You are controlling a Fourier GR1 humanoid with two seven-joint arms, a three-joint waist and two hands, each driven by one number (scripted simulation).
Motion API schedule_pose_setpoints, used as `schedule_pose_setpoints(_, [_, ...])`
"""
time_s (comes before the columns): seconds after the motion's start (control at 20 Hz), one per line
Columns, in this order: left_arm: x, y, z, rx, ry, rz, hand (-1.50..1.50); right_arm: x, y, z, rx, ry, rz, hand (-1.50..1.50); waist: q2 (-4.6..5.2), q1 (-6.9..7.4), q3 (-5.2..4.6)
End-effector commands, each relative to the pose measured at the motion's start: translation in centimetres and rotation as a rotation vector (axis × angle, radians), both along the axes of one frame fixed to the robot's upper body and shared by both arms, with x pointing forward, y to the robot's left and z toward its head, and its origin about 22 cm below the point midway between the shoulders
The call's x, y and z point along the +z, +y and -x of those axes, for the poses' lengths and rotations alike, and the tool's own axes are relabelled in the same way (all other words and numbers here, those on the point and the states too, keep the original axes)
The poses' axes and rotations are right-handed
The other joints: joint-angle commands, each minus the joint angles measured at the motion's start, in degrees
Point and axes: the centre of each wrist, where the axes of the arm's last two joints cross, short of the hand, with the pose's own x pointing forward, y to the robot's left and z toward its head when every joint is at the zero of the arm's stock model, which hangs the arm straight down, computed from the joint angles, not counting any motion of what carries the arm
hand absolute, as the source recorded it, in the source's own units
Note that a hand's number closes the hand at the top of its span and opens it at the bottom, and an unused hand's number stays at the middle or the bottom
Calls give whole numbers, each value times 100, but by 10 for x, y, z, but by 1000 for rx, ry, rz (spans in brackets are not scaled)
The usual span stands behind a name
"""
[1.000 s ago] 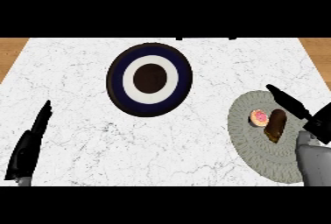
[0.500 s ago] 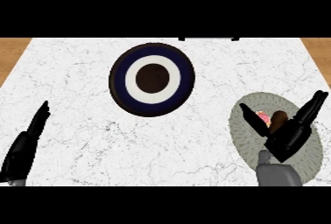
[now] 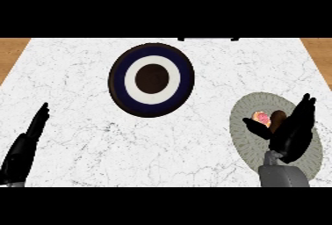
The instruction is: Pick the sweet potato from the placemat and place it in the plate
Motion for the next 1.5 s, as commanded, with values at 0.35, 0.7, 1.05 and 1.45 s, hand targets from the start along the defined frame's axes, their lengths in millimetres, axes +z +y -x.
schedule_pose_setpoints(0.35, [8, 1, -16, 13, -16, 11, 0, 89, 4, -24, -108, 410, -109, -150, 16, -14, 39])
schedule_pose_setpoints(0.7, [-2, 0, -2, 7, -4, 16, 0, 88, -23, -34, -119, 660, -131, -150, 25, 28, 40])
schedule_pose_setpoints(1.05, [13, -5, 8, -8, -6, -4, 0, 53, -33, -25, -95, 709, -161, -150, 24, 80, 48])
schedule_pose_setpoints(1.45, [-8, -4, 10, -15, -3, -1, 0, 49, -27, -33, -36, 759, -218, -150, 26, 83, 46])
